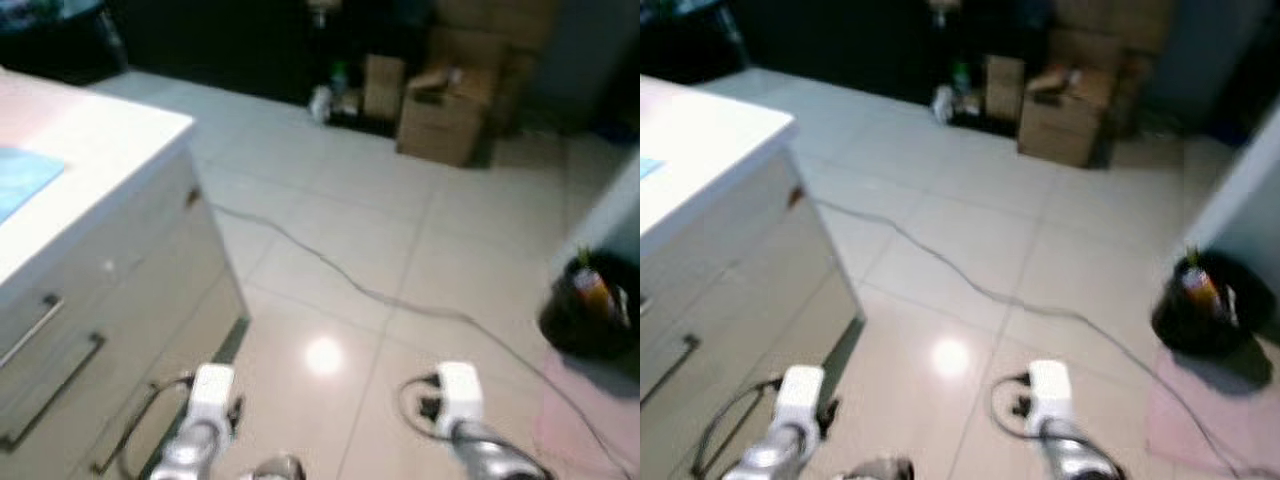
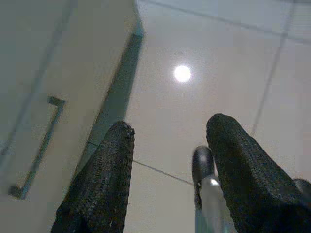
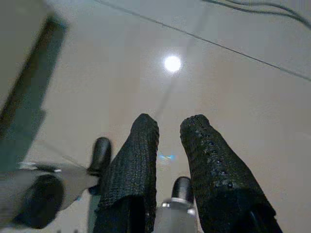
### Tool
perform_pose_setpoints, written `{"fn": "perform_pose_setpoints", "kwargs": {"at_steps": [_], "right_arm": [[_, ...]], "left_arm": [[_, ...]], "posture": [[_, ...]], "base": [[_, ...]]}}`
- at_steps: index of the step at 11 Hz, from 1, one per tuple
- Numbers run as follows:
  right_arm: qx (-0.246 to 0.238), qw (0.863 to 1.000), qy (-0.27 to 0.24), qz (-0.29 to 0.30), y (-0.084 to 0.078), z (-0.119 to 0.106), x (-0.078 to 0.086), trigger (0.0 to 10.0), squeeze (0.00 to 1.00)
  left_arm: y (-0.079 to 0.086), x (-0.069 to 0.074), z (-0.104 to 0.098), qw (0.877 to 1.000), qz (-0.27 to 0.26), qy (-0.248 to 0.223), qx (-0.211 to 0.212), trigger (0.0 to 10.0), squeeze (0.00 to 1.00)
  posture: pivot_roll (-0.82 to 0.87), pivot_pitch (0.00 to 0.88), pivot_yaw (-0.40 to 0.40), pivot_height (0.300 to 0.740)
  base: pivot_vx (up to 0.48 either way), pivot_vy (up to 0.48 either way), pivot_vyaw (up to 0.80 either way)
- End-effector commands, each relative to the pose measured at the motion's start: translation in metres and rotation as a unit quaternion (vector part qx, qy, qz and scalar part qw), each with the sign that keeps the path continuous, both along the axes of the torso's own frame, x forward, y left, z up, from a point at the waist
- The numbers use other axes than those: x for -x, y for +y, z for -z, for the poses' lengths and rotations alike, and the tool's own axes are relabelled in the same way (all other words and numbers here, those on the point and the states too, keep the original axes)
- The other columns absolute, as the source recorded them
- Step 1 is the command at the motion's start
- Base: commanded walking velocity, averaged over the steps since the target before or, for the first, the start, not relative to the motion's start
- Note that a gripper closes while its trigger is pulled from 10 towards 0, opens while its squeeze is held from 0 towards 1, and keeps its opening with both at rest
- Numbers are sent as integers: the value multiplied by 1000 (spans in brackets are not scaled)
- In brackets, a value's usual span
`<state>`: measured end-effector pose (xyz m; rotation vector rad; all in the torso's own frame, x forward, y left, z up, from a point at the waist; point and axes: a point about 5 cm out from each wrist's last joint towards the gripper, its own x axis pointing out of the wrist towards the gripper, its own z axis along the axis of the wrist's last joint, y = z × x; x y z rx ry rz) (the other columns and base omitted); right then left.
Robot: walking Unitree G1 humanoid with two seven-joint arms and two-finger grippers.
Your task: Kitchen organization
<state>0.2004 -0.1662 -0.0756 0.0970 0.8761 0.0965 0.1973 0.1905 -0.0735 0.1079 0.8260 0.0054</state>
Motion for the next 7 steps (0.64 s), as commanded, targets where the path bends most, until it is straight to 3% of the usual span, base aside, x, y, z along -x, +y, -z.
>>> {"fn": "perform_pose_setpoints", "kwargs": {"at_steps": [1,7], "right_arm": [[1,1000,6,-1,-2,1,2,10000,0],[-3,1000,8,-5,-1,2,4,10000,0]], "left_arm": [[-4,4,3,1000,7,7,4,10000,0],[-6,5,4,1000,11,10,3,10000,0]], "posture": [[-20,42,56,740],[-17,46,52,740]], "base": [[0,0,800],[0,0,800]]}}
